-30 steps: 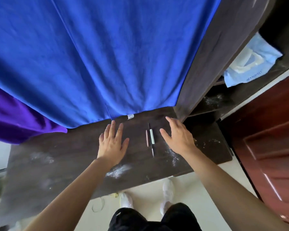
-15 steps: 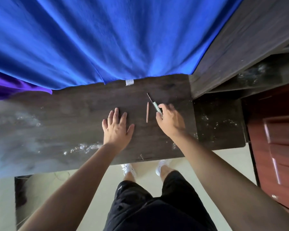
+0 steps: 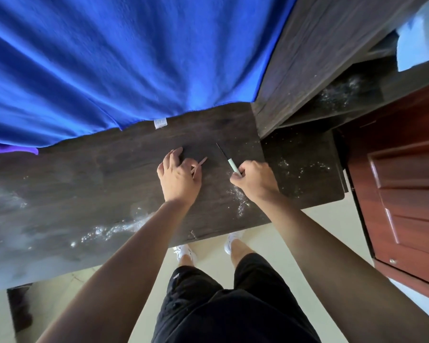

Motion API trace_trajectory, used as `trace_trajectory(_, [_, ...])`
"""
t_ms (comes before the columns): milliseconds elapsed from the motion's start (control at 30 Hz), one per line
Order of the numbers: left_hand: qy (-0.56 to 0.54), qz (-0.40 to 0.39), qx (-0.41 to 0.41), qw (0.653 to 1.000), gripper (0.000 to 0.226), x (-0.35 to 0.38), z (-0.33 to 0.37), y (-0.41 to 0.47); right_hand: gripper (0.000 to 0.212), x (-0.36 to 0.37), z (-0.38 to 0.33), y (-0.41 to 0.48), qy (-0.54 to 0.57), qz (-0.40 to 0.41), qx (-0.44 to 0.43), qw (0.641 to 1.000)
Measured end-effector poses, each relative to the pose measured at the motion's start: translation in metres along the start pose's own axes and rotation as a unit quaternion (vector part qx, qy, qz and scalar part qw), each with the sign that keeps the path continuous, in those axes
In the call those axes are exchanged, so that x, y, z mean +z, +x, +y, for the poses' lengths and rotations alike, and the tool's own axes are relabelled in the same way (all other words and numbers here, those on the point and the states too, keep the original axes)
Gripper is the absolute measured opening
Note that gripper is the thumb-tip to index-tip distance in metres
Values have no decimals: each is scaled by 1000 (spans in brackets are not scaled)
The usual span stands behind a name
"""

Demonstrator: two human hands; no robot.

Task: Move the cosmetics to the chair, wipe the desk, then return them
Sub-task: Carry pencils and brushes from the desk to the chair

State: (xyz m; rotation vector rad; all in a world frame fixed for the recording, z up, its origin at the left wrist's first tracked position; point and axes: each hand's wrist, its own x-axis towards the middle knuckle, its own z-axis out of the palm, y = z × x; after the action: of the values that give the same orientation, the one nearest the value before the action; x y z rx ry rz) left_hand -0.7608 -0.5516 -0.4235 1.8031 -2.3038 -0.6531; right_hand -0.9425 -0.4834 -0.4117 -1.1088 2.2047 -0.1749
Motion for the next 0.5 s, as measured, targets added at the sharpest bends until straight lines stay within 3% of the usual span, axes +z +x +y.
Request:
trace_trajectory(133, [-2,-8,17,1000,9,-2,-7,-7,23,-2,-2,-1,-5,-17,-10,1000])
trace_trajectory(267, [-45,-28,-32,998,12,-21,-7,-7,21,-16,-4,-6,19,-8,-8,1000])
trace_trajectory(500, [-116,63,-5,991,16,-94,19,-2,22,-70,-29,-22,91,97,-30,991])
